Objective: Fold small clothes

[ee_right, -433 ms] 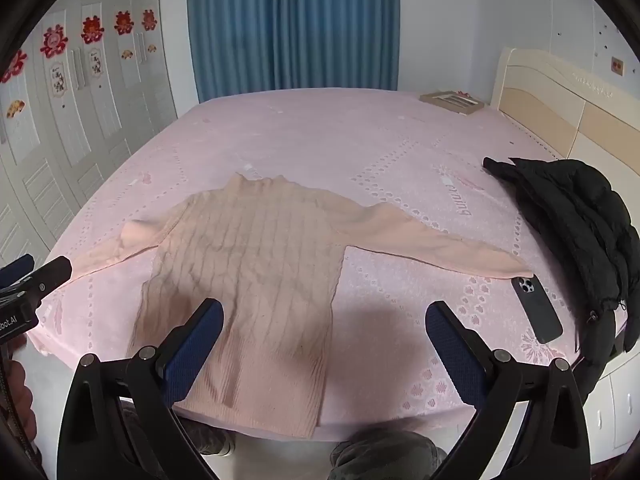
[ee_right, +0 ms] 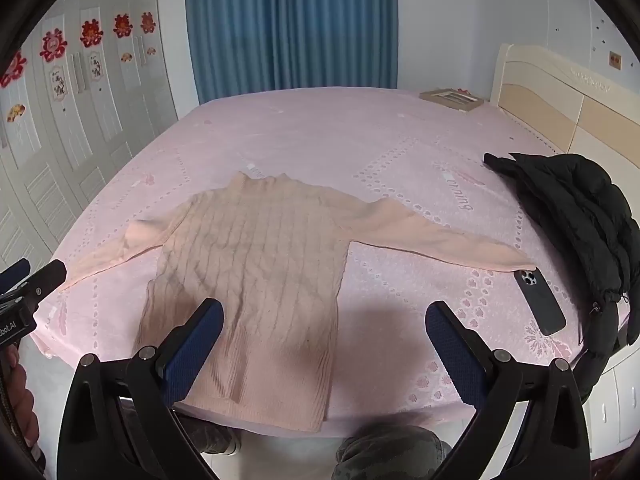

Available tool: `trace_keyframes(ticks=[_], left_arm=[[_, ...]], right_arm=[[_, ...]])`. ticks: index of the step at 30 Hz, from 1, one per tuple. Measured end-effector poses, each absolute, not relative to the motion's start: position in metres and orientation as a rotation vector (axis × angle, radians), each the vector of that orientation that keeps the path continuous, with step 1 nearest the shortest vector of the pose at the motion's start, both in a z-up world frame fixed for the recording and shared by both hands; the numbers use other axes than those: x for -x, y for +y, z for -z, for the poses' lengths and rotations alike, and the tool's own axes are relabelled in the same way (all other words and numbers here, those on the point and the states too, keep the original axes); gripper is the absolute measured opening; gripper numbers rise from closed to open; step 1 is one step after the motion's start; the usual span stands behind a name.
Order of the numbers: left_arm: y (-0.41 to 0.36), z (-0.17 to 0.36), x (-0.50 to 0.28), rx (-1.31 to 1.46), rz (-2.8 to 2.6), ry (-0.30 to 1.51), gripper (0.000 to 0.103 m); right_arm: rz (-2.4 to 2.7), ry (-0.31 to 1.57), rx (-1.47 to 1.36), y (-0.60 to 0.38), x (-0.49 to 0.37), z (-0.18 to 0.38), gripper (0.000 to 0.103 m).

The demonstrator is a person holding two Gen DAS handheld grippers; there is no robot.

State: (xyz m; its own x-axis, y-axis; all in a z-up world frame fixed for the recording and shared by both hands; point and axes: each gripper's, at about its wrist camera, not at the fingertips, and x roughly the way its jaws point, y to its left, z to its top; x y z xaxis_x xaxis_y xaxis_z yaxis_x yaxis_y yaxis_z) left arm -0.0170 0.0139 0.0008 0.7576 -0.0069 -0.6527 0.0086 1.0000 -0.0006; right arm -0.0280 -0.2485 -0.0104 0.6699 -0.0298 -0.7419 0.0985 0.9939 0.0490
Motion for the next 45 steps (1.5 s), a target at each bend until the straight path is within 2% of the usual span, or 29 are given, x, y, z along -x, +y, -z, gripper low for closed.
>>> trace_keyframes(ticks=[45], left_arm=[[0.024, 0.000, 0.016, 0.032, 0.008, 0.728, 0.102]], right_arm=[[0.054, 0.827, -0.100, -0.241, 0.028, 0.006, 0.100]])
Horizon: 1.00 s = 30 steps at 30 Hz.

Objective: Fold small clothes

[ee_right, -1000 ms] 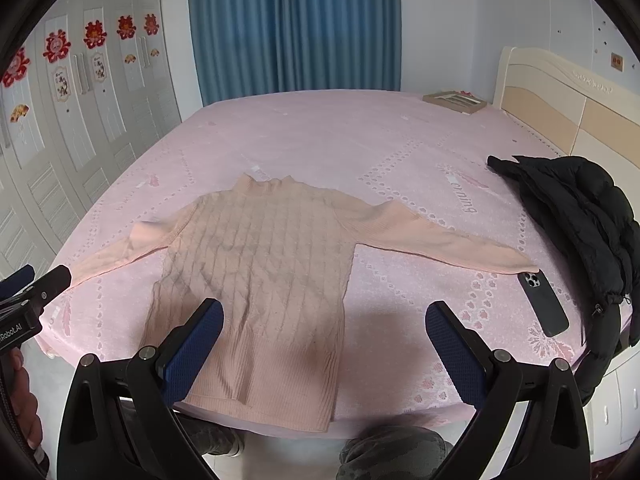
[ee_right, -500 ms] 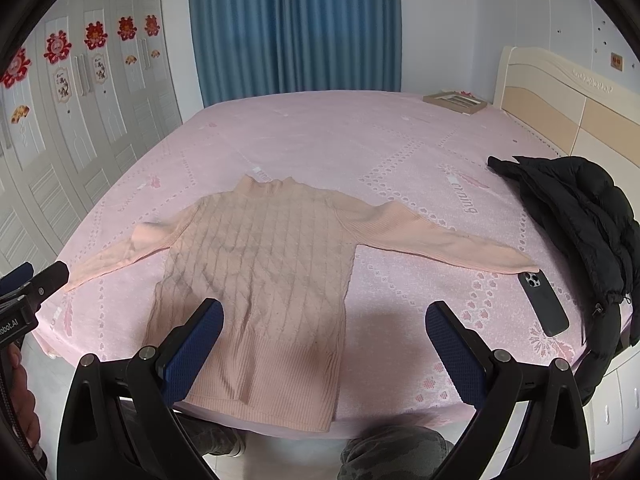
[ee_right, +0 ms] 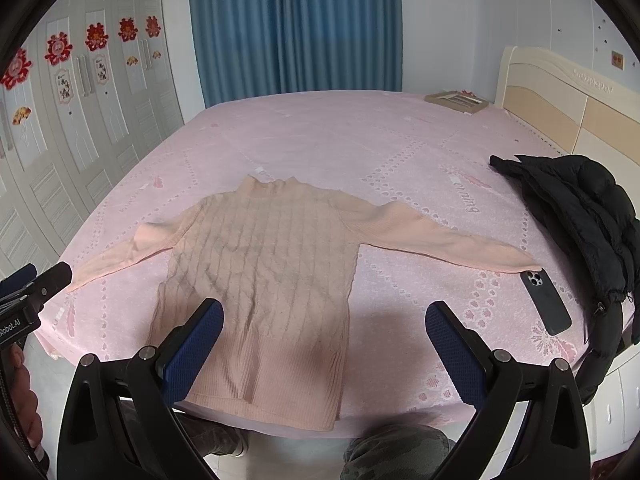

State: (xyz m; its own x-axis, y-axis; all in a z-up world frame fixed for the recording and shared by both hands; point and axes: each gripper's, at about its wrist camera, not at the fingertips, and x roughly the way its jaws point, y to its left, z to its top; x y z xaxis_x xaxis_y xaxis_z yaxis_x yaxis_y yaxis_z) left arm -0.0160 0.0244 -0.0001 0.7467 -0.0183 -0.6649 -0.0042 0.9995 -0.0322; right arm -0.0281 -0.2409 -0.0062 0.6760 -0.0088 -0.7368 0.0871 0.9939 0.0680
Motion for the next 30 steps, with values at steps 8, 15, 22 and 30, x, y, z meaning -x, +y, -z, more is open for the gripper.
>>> trace_keyframes(ticks=[8, 15, 22, 30], left_arm=[[0.0246, 0.0007, 0.0156, 0.038, 0.009, 0.730, 0.102], [0.0252, 0.0014, 0.0153, 0.038, 0.010, 0.731, 0.102], [0.0261, 0.0047, 0.0148, 0.044, 0.011, 0.729, 0.102], [0.0269, 0.0064, 0.0143, 0.042, 0.015, 0.730, 0.102]], right_arm=[[0.051, 0.830, -0.108, -0.2390, 0.0317, 0.0085, 0.100], [0.049, 0.829, -0.107, -0.2393, 0.0330, 0.0092, 0.100], [0.048, 0.825, -0.107, -0.2377, 0.0330, 0.0080, 0.100], [0.048, 0.822, -0.102, -0.2357, 0.0322, 0.0065, 0.100]])
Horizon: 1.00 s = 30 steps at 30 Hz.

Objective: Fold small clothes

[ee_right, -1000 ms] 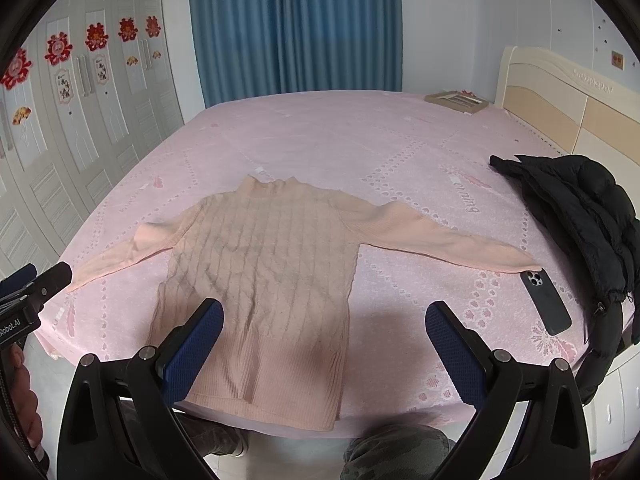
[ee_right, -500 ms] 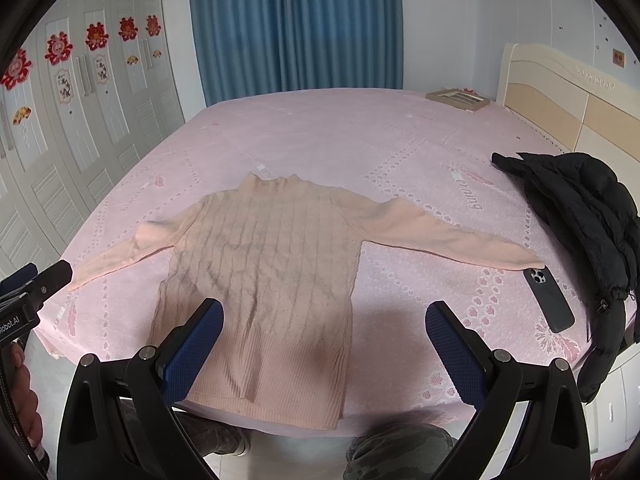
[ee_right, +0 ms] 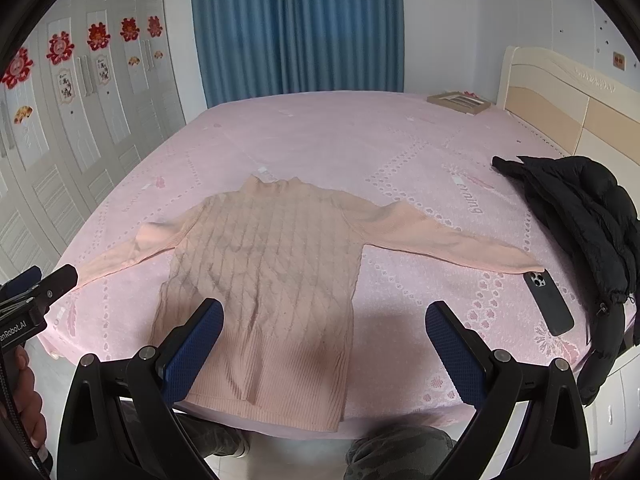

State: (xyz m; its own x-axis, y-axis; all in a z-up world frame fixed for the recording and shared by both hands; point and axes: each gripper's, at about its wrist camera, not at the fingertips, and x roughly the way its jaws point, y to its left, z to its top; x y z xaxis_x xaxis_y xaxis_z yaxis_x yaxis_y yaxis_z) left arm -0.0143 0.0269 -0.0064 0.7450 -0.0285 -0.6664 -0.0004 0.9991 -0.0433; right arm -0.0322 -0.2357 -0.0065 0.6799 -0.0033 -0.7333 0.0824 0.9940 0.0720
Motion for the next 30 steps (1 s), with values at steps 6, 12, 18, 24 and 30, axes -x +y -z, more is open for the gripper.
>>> trace_keyframes(ticks=[6, 12, 18, 24, 30], left_arm=[[0.028, 0.009, 0.012, 0.038, 0.026, 0.720, 0.102], [0.037, 0.022, 0.002, 0.067, 0.036, 0.726, 0.102], [0.063, 0.067, -0.018, 0.163, 0.090, 0.797, 0.102], [0.110, 0.128, -0.045, 0.247, 0.016, 0.887, 0.101], [0.179, 0.168, -0.070, 0.346, -0.073, 0.896, 0.099]], right_arm=[[0.047, 0.818, -0.102, -0.234, 0.032, 0.007, 0.100], [0.064, 0.819, -0.092, -0.229, 0.026, 0.014, 0.100], [0.054, 0.850, -0.062, -0.217, 0.005, 0.036, 0.100], [0.077, 0.853, -0.014, -0.201, -0.016, 0.076, 0.099], [0.065, 0.900, -0.042, -0.192, -0.041, 0.110, 0.096]])
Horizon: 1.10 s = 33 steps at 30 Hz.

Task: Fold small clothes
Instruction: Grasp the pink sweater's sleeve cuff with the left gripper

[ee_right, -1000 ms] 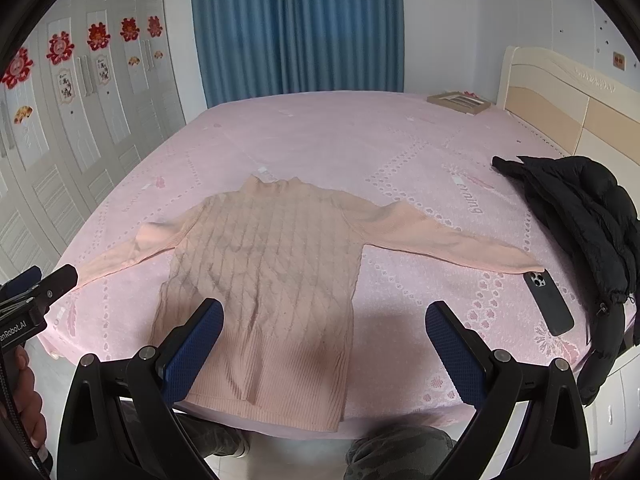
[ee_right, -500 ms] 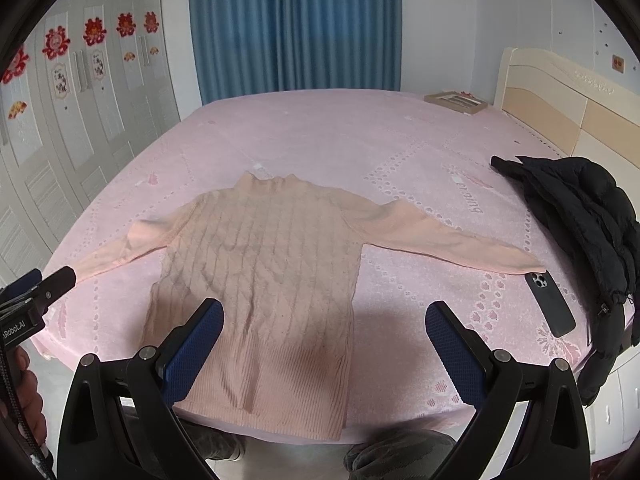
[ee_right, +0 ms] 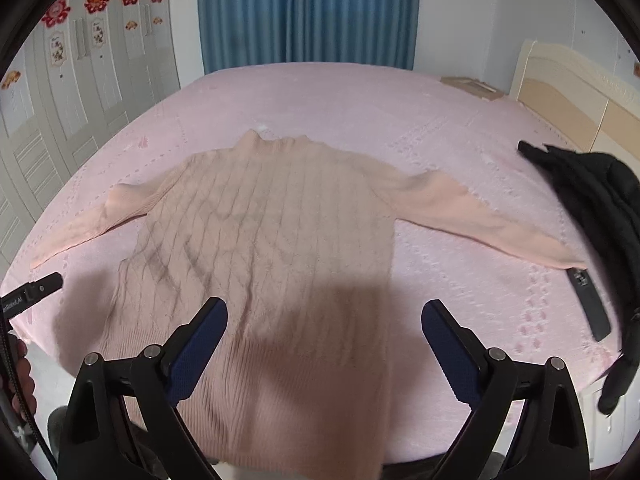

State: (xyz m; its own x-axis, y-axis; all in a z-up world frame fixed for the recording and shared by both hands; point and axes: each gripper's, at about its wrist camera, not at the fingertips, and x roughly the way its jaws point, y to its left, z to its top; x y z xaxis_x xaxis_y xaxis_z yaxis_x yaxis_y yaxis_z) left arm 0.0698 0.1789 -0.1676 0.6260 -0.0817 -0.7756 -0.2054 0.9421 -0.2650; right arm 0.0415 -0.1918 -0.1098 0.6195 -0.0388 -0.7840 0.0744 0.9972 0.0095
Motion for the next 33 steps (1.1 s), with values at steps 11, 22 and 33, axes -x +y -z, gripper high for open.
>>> trace_keyframes(ticks=[11, 22, 33], left_arm=[[0.330, 0.221, -0.106, 0.604, -0.320, 0.758, 0.079], [0.398, 0.235, -0.158, 0.724, -0.513, 0.702, 0.022], [0.290, 0.123, -0.207, 0.458, -0.385, 0.647, 0.010]], right_arm=[[0.001, 0.932, -0.139, -0.181, -0.103, 0.148, 0.080], [-0.007, 0.923, -0.172, -0.178, -0.166, 0.169, 0.080], [0.100, 0.836, -0.237, -0.261, -0.150, 0.170, 0.080]])
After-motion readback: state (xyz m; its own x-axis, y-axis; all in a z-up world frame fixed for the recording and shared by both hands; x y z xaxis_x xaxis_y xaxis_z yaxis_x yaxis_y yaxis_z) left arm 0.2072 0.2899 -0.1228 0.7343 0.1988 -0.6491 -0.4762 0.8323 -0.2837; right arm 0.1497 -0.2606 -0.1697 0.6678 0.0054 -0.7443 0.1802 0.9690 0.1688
